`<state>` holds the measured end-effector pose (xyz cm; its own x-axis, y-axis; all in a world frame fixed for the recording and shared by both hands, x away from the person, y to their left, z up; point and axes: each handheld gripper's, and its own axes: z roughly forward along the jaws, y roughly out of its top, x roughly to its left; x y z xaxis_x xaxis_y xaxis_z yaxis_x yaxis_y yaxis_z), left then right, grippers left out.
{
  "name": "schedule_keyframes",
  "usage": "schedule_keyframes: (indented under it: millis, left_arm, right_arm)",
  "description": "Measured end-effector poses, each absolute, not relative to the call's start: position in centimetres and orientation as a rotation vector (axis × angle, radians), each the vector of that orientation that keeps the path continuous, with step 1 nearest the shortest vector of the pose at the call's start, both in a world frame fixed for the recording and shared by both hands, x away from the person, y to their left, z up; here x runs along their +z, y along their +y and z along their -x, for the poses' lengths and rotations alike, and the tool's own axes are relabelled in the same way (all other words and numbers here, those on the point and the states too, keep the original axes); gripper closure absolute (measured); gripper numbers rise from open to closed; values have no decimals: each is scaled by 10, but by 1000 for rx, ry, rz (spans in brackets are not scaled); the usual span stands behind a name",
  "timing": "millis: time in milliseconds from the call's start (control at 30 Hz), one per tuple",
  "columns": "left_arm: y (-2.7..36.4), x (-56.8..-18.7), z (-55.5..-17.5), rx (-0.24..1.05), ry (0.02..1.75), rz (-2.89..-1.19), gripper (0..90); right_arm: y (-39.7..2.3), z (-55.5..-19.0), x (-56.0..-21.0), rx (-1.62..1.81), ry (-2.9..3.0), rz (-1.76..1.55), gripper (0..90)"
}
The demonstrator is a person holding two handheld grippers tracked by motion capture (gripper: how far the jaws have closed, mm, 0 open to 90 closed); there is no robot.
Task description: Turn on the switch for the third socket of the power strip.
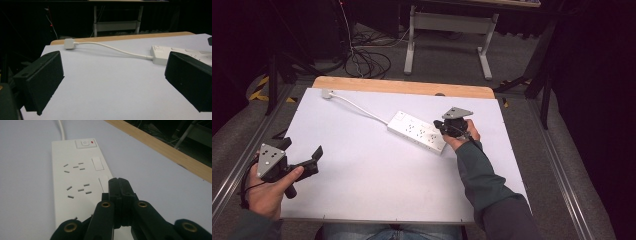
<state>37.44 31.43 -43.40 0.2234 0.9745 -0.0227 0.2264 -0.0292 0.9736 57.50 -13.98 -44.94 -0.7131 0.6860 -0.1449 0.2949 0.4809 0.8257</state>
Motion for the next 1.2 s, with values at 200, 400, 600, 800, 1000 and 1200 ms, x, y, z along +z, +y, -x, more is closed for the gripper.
schedule_keyframes:
  millis: [200, 400, 600, 800, 1000, 1200]
  left_arm:
    - [314, -434, -374, 923, 1197, -1478, 25]
    - [314, -434, -374, 922, 1197, -1479, 26]
    - [314, -434, -374, 922, 1196, -1479, 26]
    - [314, -434, -374, 920, 1193, -1480, 26]
    - [313, -434, -374, 920, 1192, -1483, 26]
    - [313, -434, -374, 919, 1191, -1483, 27]
  right_arm:
    - [-138, -576, -452, 1122, 2282, -809, 900]
    - [-137, -578, -454, 1106, 2291, -805, 900]
    - [-136, -582, -461, 1071, 2314, -807, 900]
    - [-135, -585, -463, 1056, 2320, -811, 900]
    - [-134, -586, -466, 1039, 2330, -809, 900]
    - [-133, -587, -467, 1028, 2338, -807, 900]
